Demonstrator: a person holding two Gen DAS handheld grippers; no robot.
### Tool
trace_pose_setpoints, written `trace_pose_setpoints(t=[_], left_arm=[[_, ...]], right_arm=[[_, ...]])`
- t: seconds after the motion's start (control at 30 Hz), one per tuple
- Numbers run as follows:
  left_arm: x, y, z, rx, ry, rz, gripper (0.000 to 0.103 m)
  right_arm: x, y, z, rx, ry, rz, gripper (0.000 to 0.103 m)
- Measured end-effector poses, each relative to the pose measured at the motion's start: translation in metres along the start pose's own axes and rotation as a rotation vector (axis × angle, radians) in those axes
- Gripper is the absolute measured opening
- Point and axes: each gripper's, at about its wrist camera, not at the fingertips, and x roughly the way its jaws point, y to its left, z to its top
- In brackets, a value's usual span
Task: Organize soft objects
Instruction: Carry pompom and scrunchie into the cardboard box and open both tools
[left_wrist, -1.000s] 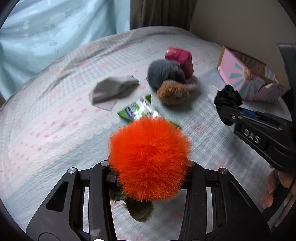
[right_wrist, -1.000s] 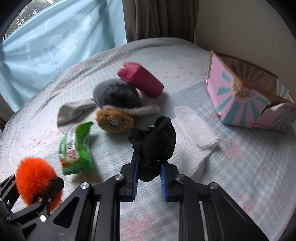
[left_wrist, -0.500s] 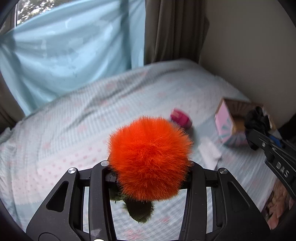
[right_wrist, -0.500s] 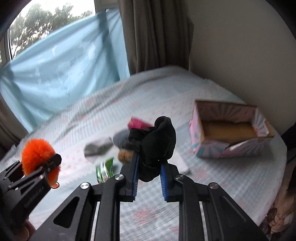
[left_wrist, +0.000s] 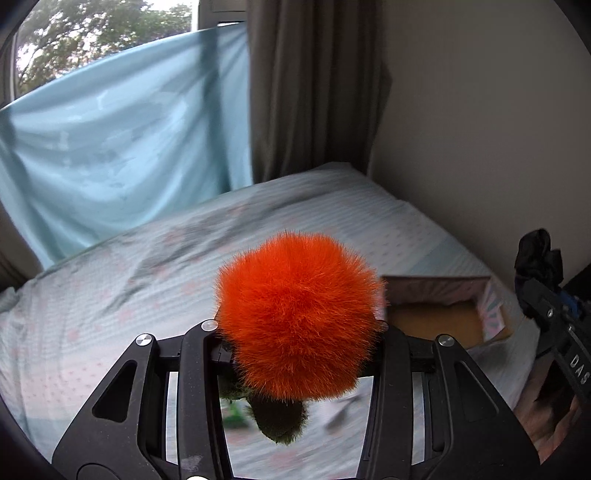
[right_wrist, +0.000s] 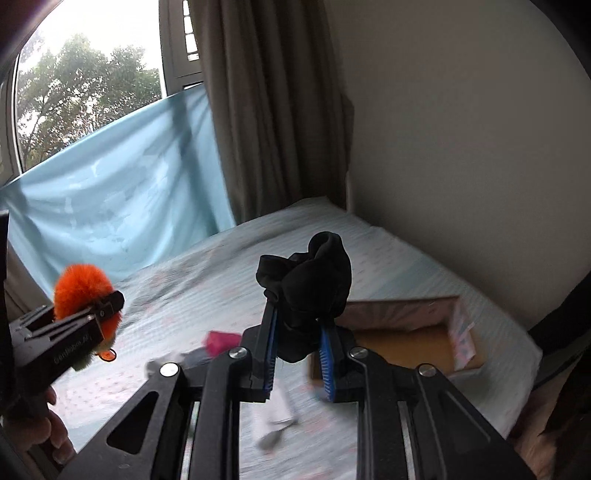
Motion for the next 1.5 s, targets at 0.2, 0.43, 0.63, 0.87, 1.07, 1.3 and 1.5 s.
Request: trace_pose_setpoints(t=[0.2,0.43,0.63,0.87,1.07,1.3,1.5], left_arm=[[0.043,-0.1,0.023,0.02,0.04,-0.058,0.037],[0.12,-0.186,0.023,0.067,0.175,-0.114,0.037],[0.194,-0.226,0.013,0.092,0.315,-0.124,0.037],[0.264,-0.237,-0.015,0.11,0.488,-0.1,0.037],[0.314,-0.246,-0.046,0.139,0.655,-0.088,0.037],[0.336,-0.249,-0.07,0.164,0.741,-0.093,0.062],[0.324,-0.258,-0.072,0.288,0.736,-0.1,0.103]], right_arm=[[0.022,-0.079,0.017,0.002,0.049,-0.031,0.019],[0.073,-0.154,0.023,0.022,0.167,-0.052,0.019],[0.133,-0.194,0.015,0.071,0.303,-0.048,0.019],[0.199,-0.222,0.001,0.127,0.469,-0.014,0.019],[0.254,-0.238,-0.019,0.174,0.605,-0.005,0.019],[0.299,-0.245,-0.039,0.203,0.732,0.037,0.019],[0.314,-0.249,-0.048,0.282,0.794,0.087,0.103]])
